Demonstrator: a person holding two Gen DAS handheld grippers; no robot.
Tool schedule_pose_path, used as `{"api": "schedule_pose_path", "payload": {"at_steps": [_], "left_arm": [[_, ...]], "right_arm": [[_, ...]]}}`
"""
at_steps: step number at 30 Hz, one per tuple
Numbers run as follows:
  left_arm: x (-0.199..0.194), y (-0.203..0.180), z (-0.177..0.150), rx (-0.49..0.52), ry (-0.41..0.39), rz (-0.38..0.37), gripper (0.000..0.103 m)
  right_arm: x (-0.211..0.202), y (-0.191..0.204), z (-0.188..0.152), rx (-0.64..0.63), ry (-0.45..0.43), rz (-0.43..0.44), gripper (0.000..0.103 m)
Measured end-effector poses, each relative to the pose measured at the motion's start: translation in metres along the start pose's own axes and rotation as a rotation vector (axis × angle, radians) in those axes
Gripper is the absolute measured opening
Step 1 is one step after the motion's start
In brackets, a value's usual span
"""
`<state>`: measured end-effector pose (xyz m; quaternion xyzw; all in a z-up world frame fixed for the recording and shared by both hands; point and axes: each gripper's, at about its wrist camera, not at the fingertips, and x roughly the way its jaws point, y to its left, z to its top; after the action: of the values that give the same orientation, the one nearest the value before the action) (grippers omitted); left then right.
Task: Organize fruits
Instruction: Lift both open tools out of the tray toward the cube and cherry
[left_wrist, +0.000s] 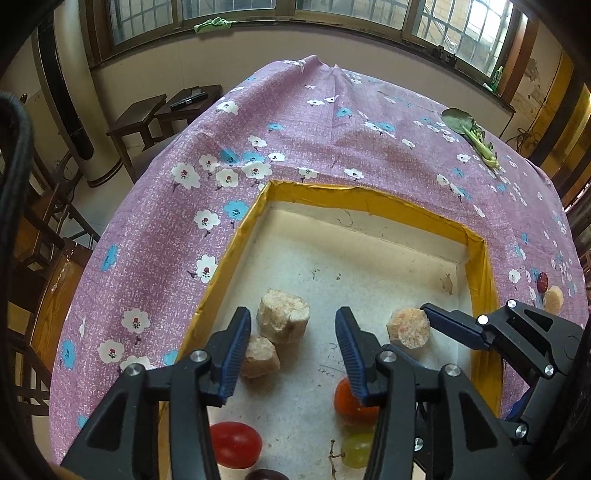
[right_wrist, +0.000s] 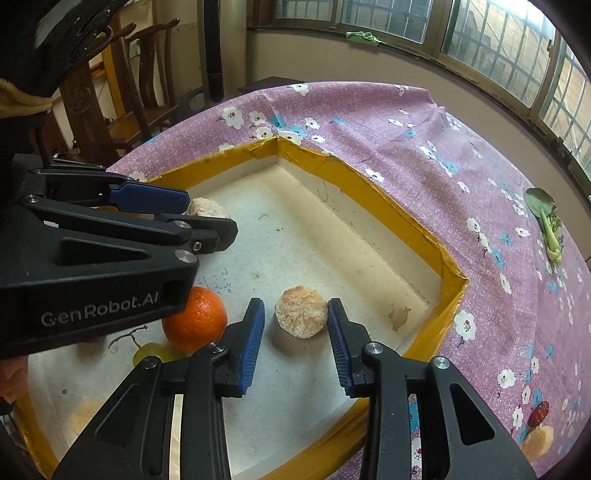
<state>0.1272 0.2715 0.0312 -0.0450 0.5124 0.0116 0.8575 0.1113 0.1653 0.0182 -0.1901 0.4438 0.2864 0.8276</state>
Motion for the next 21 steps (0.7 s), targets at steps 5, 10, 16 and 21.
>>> {"api": "schedule_pose_path", "payload": {"at_steps": [5,10,16,21], "left_arm": [[0.002,-0.004,0.0,0.02,0.008,0.023,0.06],[-0.001,-0.005,-0.002,0.027,0.014,0.034,0.062],[-0.009,-0.001,-0.009,0.012,0.01,0.05,0.064],[-0.019,-0.003,-0.015,0.017,-0.007,0.076,0.066]], "right_arm": [[-0.002,0.0,-0.001,-0.002,0.002,-0.003,0.033],[-0.008,-0.001,-0.002,0.003,-0.004,-0.005,0.034],[-0.02,-0.008,-0.005,0.044,-0.016,-0.01,0.037],[-0.031,-0.017,-0.01,0.108,-0.025,0.014,0.037]]}}
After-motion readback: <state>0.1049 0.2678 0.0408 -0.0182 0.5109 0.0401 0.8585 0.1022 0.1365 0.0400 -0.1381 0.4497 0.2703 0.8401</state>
